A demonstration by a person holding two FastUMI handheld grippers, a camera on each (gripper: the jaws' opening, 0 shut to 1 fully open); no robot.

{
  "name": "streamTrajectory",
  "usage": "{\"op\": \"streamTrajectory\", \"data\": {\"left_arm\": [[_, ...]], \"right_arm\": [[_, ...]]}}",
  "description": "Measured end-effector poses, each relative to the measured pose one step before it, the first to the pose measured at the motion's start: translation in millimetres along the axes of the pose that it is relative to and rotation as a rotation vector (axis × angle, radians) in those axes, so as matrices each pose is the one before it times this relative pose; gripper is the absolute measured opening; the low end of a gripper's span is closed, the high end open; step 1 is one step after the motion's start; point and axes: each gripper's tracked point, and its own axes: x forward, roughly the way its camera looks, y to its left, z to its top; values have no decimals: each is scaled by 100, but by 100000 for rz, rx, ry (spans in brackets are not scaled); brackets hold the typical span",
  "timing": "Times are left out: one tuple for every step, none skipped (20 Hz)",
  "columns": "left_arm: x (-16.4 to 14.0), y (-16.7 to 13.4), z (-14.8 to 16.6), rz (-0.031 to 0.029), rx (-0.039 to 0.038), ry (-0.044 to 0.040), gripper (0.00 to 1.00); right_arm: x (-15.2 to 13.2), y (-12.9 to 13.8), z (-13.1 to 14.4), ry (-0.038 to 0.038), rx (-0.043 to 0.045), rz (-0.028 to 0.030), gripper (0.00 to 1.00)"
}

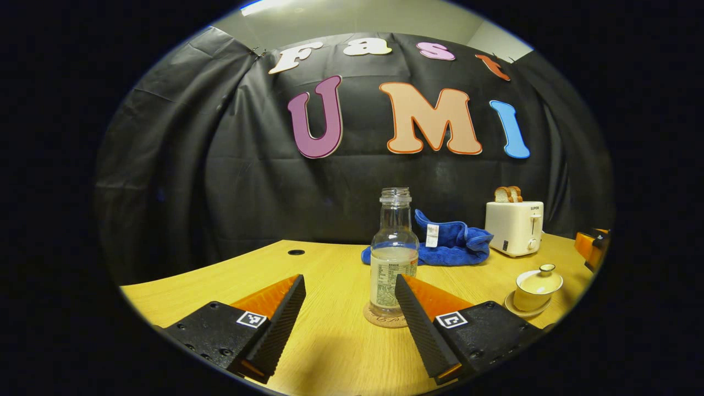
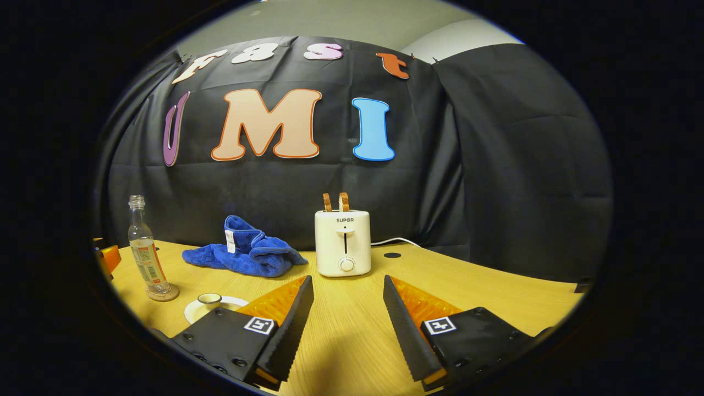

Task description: Open the teacup lid with one hand, grasp the water bottle and pour water into the teacup with the other hand; after pouring, place the water bottle on the coaster and then close the teacup lid.

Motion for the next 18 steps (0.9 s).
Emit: {"op": "streamTrajectory", "data": {"left_arm": [[36,-64,-17,-341,-91,8,96],[-69,-155,44,-687,56,-30,96],[41,-244,-1,-1067,-8,-140,96],[21,-134,2,-780,4,18,95],[3,28,-5,-252,-32,2,95],[8,12,12,-45,-1,11,95],[42,-60,15,-320,-8,-38,95],[-96,-115,12,-559,55,86,95],[37,-107,-1,-530,-66,-92,95],[4,36,-29,-83,90,41,95],[29,47,55,-13,-58,-54,95],[0,-71,-35,-30,-8,-12,95],[-2,17,9,-24,31,30,95],[22,28,26,-20,-16,-28,95],[-31,-14,-43,-131,53,98,95],[-10,-74,14,-141,-92,-80,95],[15,38,9,-13,32,28,95],[19,11,-2,-42,17,19,95]], "right_arm": [[-78,39,-47,61,30,-5,82],[-21,-19,40,-35,-28,18,80],[-20,-60,-29,46,15,4,83],[-20,13,54,-25,-37,2,80],[50,-51,-86,24,14,-13,83],[-35,63,43,-12,-5,10,83],[-32,19,30,9,-7,23,80],[25,0,10,28,11,4,83],[3,-71,-5,-20,-24,19,83],[6,22,-10,33,21,-5,83],[10,-47,29,-3,-13,23,82],[-52,-5,5,14,17,7,80],[38,41,-5,-12,4,10,83],[17,9,-32,18,9,12,85],[-6,-10,9,-17,-14,-1,83],[-25,-24,28,35,24,5,83],[14,19,-14,-30,-11,4,83],[-70,26,34,30,27,1,83]]}}
